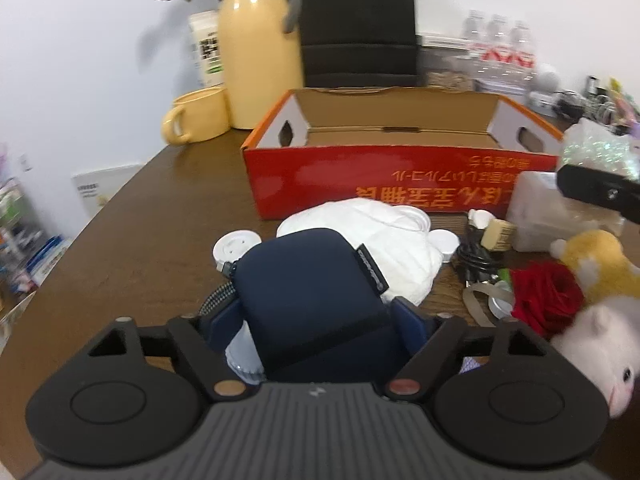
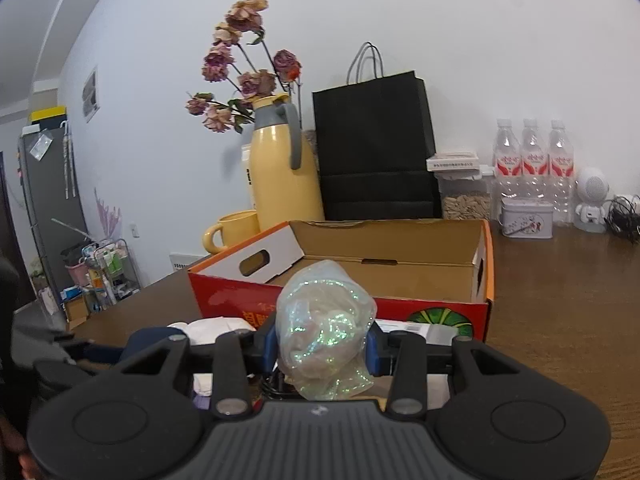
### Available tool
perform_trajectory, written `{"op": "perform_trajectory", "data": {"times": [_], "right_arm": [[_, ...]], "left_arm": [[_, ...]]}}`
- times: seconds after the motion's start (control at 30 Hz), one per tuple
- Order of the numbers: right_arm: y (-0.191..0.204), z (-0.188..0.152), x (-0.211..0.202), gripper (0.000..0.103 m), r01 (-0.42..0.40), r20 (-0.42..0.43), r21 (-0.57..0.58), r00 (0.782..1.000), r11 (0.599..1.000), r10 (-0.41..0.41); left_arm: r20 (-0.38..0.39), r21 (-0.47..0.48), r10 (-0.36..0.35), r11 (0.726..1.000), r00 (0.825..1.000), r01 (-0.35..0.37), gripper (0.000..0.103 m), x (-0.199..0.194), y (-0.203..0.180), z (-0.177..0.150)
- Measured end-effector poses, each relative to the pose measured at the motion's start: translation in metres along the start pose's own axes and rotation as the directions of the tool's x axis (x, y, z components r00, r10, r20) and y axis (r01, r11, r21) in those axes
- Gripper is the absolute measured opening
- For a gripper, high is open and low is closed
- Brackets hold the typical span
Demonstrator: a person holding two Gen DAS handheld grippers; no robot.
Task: Organize objects
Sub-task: 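Carry the navy pouch and iridescent bag into the box and release both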
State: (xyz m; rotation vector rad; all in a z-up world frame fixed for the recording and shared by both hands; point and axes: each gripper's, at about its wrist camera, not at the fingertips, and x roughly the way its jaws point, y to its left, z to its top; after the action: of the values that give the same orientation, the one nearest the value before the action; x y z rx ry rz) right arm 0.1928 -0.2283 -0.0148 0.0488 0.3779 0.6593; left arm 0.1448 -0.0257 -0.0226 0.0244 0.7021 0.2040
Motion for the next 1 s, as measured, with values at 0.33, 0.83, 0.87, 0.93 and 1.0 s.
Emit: {"op": "perform_trajectory", "data": {"times": [0.33,0.83,0.87,0.93,1.0], "right_arm": [[0.001,-0.003,0.006,0.039,0.017,-0.019,-0.006,1.0,1.0,-0.017],[0.012,0.01,-0.001,0.039,0.066,0.003,-0.018,0.998,0.998,-0.066],[0.014,0.013,-0.003,0.039,0.068,0.008,-0.021,0.998,0.997,-0.067],[0.017,0.018,-0.004,0.039,0.067,0.02,-0.026,0.998,0.997,-0.067],[0.021,0.025,-0.004,0.039,0.069,0.032,-0.032,0.997,0.997,-0.068]], "left_arm": [[0.026,-0.008,-0.072,0.997,0.997,0.072,0.072,-0.012,0.013,0.003],[0.098,0.059,-0.218,0.975,0.971,0.213,0.063,-0.048,0.028,0.024],[0.105,0.066,-0.227,0.973,0.968,0.221,0.063,-0.051,0.03,0.027],[0.128,0.077,-0.242,0.969,0.962,0.234,0.062,-0.057,0.032,0.037],[0.151,0.09,-0.257,0.965,0.954,0.246,0.062,-0.062,0.034,0.048]]}}
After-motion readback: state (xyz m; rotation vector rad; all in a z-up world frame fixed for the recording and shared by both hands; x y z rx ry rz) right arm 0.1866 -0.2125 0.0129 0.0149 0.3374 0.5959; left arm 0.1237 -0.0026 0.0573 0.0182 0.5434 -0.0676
